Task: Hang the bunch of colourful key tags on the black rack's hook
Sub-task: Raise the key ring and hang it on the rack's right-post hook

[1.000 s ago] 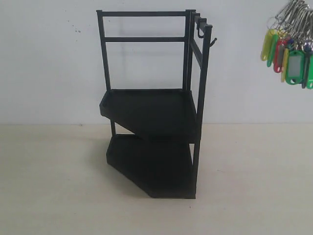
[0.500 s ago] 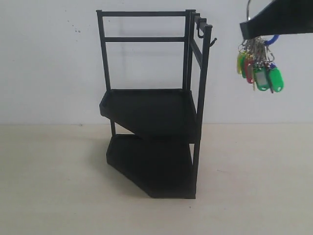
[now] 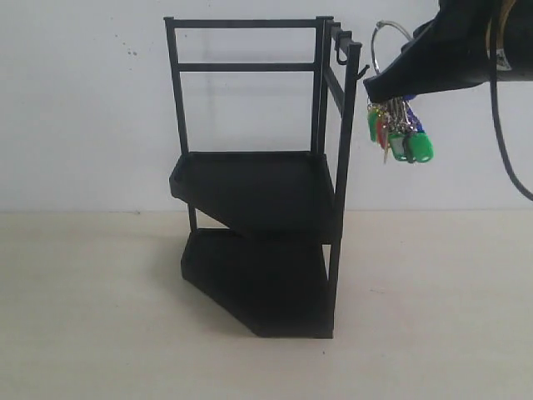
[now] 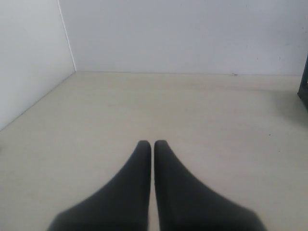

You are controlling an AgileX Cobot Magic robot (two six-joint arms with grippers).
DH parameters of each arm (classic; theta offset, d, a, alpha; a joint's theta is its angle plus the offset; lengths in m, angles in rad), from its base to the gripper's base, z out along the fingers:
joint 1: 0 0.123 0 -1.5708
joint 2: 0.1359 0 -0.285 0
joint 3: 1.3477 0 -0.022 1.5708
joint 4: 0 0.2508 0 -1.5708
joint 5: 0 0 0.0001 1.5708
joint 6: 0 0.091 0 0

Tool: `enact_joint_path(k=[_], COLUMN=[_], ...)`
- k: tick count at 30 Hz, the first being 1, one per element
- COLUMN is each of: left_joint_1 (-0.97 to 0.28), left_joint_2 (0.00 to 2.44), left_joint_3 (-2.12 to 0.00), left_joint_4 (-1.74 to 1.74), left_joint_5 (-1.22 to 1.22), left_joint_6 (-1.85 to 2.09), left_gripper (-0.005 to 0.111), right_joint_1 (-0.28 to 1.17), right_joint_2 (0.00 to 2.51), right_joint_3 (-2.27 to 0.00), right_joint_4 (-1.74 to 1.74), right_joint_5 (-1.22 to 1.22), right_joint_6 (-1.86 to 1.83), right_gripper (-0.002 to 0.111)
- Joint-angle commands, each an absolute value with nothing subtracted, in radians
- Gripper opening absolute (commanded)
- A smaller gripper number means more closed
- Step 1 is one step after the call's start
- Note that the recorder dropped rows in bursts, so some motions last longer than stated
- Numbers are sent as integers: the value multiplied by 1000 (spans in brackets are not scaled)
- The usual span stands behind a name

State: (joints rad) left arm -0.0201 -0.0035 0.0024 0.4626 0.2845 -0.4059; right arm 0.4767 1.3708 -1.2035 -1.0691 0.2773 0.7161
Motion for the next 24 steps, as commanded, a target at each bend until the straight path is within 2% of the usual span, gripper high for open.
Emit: enact_joint_path(k=[1,24], left_joint_1=[-21,-21], left_joint_2=[0,0], left_joint_3=[0,0], left_joint_4=[463,463], left_joint_5=[284,284], left_joint_6=[-411,-411], left_gripper=[4,4], right_joint_1=[468,468], right_joint_2=[1388,1417], right_joint_3=[-1207,-1125], right_joint_4=[-1081,-1082], right_joint_5=[217,161], right_joint_6=[733,751], right_gripper=[0,0])
